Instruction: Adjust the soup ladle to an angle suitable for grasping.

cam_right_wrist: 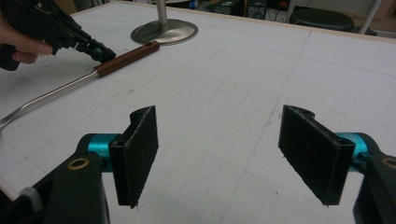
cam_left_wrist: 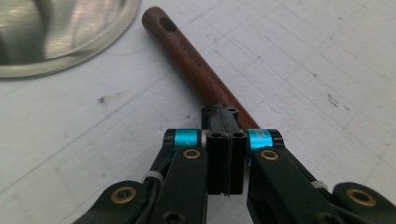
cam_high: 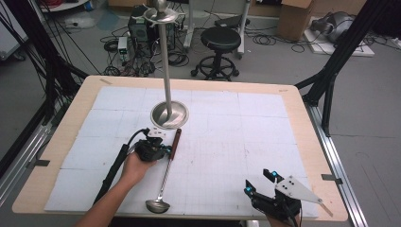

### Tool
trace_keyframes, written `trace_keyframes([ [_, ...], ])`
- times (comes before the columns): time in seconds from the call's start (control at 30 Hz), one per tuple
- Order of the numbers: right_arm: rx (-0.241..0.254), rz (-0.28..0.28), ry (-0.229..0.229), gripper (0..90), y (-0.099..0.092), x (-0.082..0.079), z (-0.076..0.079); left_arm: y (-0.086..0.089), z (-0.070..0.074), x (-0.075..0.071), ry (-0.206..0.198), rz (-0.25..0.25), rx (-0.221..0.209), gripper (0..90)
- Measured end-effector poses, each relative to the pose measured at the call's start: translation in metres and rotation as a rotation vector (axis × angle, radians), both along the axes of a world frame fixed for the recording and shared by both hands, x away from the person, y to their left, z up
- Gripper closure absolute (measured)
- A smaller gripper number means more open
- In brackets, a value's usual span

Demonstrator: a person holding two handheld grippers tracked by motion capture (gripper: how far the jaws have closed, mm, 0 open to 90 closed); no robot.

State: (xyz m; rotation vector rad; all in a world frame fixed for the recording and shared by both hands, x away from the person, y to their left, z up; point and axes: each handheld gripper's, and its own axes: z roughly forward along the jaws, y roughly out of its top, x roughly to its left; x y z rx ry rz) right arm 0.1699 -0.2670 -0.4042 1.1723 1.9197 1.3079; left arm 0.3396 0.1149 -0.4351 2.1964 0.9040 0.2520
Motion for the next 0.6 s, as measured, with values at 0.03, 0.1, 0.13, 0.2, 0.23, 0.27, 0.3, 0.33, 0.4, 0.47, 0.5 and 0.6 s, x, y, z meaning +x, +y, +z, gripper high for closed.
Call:
trace_keyframes([
  [0.03,0.001,0.0,-0.002,27.7,0.0,0.0,0.0,-0.002,-0.001,0.0,0.012,-0.021,-0.011,89.4],
  [0.1,0.002,-0.002,-0.003,27.7,0.0,0.0,0.0,-0.008,-0.001,-0.001,0.013,-0.059,-0.009,89.4],
  [0.13,0.001,-0.002,-0.005,27.7,0.0,0.0,0.0,-0.011,-0.001,-0.001,0.014,-0.069,-0.01,89.4],
  [0.2,0.0,0.0,-0.002,27.7,0.0,0.0,0.0,-0.018,0.0,-0.001,0.014,-0.093,-0.013,89.4],
  [0.23,-0.002,0.001,-0.003,27.7,0.0,0.0,0.0,-0.022,0.0,-0.001,0.012,-0.107,-0.017,89.4],
  [0.27,-0.002,0.001,-0.001,27.7,0.0,0.0,0.0,-0.026,0.001,-0.002,0.013,-0.122,-0.022,89.4],
  [0.3,-0.003,0.001,-0.002,27.7,0.0,0.0,0.0,-0.03,0.001,-0.002,0.016,-0.143,-0.023,89.4],
  [0.33,-0.002,0.002,-0.002,27.7,0.0,0.0,0.0,-0.033,0.002,-0.003,0.018,-0.158,-0.021,89.4],
  [0.4,-0.001,0.002,-0.002,27.7,-0.001,0.0,0.0,-0.037,0.003,-0.005,0.02,-0.182,-0.035,89.4],
  [0.47,0.001,0.0,0.0,27.7,-0.001,0.0,0.0,-0.034,0.008,-0.008,0.028,-0.188,-0.042,89.4],
  [0.5,0.003,-0.001,-0.002,27.7,-0.002,0.0,0.0,-0.031,0.012,-0.009,0.026,-0.185,-0.044,89.4],
  [0.6,0.008,-0.003,0.0,27.7,-0.002,-0.001,0.0,-0.019,0.024,-0.02,0.006,-0.157,-0.089,89.5],
])
